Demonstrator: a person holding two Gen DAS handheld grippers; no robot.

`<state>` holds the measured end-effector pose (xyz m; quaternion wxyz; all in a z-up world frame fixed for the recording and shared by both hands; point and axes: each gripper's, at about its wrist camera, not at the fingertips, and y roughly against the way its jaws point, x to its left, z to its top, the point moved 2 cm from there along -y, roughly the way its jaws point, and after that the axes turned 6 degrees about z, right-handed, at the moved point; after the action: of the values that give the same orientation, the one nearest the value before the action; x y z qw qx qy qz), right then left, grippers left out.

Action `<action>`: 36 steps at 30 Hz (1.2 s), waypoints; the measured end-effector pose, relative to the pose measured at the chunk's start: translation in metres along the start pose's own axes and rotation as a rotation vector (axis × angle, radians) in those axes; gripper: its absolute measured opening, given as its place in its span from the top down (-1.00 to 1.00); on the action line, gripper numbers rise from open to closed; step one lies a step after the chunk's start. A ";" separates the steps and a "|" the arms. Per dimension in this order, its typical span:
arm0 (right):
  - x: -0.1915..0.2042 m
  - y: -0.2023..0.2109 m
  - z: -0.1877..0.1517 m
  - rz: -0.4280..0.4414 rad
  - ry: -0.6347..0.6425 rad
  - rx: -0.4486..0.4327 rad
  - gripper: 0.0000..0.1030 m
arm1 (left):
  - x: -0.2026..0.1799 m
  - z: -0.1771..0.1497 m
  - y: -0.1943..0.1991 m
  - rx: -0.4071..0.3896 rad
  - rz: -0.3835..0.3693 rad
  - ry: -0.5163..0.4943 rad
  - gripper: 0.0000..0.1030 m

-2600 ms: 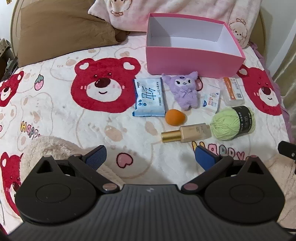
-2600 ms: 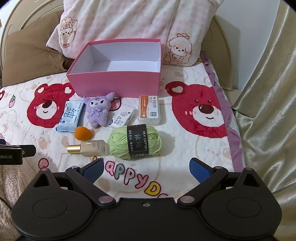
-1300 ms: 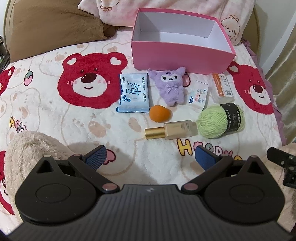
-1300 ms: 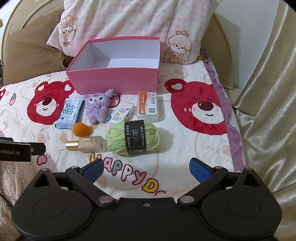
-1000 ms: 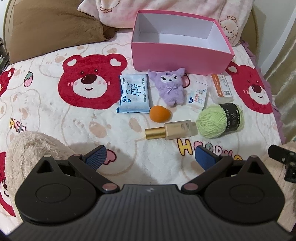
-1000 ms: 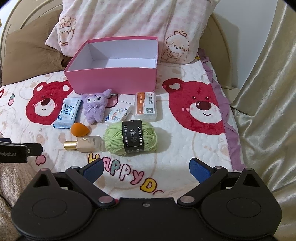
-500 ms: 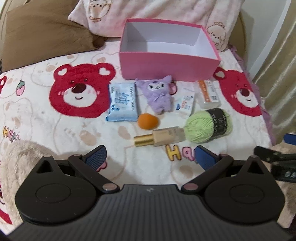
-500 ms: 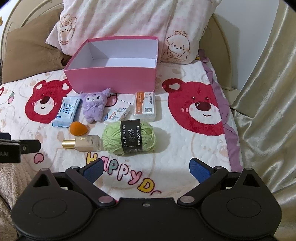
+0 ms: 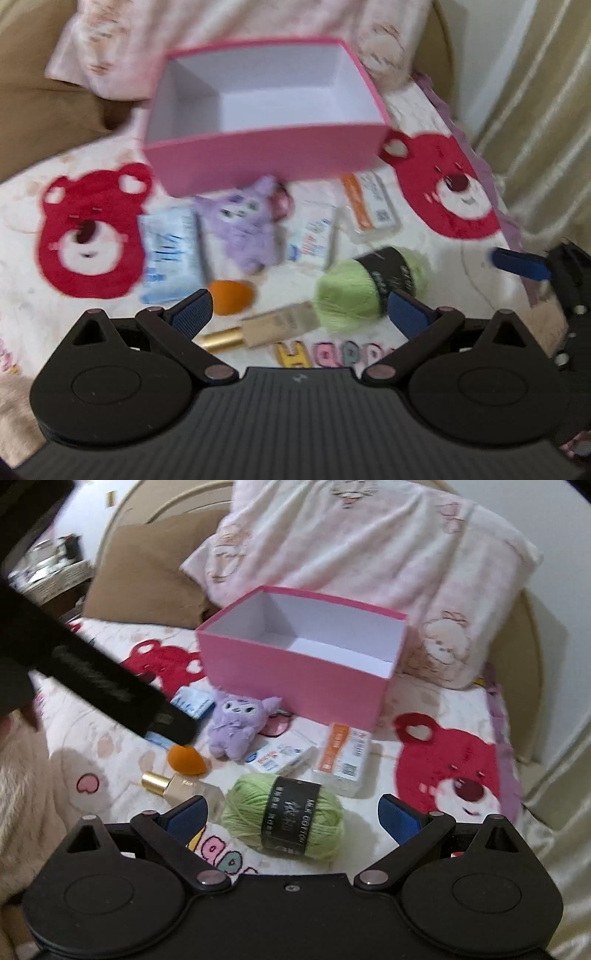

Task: Organize objects
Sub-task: 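Reach the left tool to the green yarn ball and close on it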

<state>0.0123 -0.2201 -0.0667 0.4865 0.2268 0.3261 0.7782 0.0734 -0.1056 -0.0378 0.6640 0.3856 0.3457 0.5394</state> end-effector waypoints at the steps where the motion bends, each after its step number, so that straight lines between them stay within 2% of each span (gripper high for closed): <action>1: 0.000 -0.004 -0.003 0.012 0.004 0.004 -0.95 | -0.002 0.000 -0.006 0.008 -0.022 0.006 -0.98; 5: -0.001 -0.019 -0.006 0.027 0.021 0.008 -0.95 | -0.013 -0.003 -0.028 -0.002 -0.023 0.003 -0.97; 9: -0.002 -0.042 -0.009 0.036 0.020 0.079 -0.94 | -0.015 -0.009 -0.053 0.001 -0.044 0.011 -0.95; 13: -0.007 -0.060 -0.011 0.046 -0.095 0.113 -0.94 | -0.010 -0.015 -0.072 -0.002 -0.093 0.050 -0.95; 15: -0.010 -0.069 -0.014 0.050 -0.134 0.123 -0.94 | -0.008 -0.017 -0.079 -0.014 -0.113 0.060 -0.87; 19: -0.023 -0.088 -0.021 0.000 -0.184 0.167 -0.95 | -0.009 -0.020 -0.087 -0.036 -0.156 0.058 -0.73; 21: -0.031 -0.097 -0.024 0.030 -0.219 0.188 -0.95 | -0.010 -0.021 -0.094 -0.040 -0.156 0.058 -0.53; 23: -0.033 -0.104 -0.026 0.059 -0.234 0.214 -0.94 | -0.013 -0.024 -0.100 -0.052 -0.123 0.031 -0.53; 25: -0.030 -0.104 -0.027 0.055 -0.217 0.209 -0.93 | -0.013 -0.024 -0.103 -0.062 -0.135 0.038 -0.50; 27: -0.028 -0.098 -0.027 0.067 -0.208 0.187 -0.80 | -0.012 -0.024 -0.103 -0.057 -0.182 0.053 -0.26; 29: -0.028 -0.093 -0.026 0.078 -0.211 0.169 -0.70 | -0.012 -0.025 -0.102 -0.043 -0.265 0.078 -0.16; 32: -0.026 -0.089 -0.025 0.077 -0.197 0.160 -0.61 | -0.017 -0.028 -0.097 -0.075 -0.265 0.067 -0.11; 36: -0.020 -0.084 -0.023 0.072 -0.173 0.142 -0.52 | -0.018 -0.029 -0.088 -0.101 -0.304 0.069 -0.09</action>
<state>0.0564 -0.2185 -0.1443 0.4672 0.3386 0.3291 0.7475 0.0845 -0.1298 -0.1280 0.7442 0.2762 0.3950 0.4624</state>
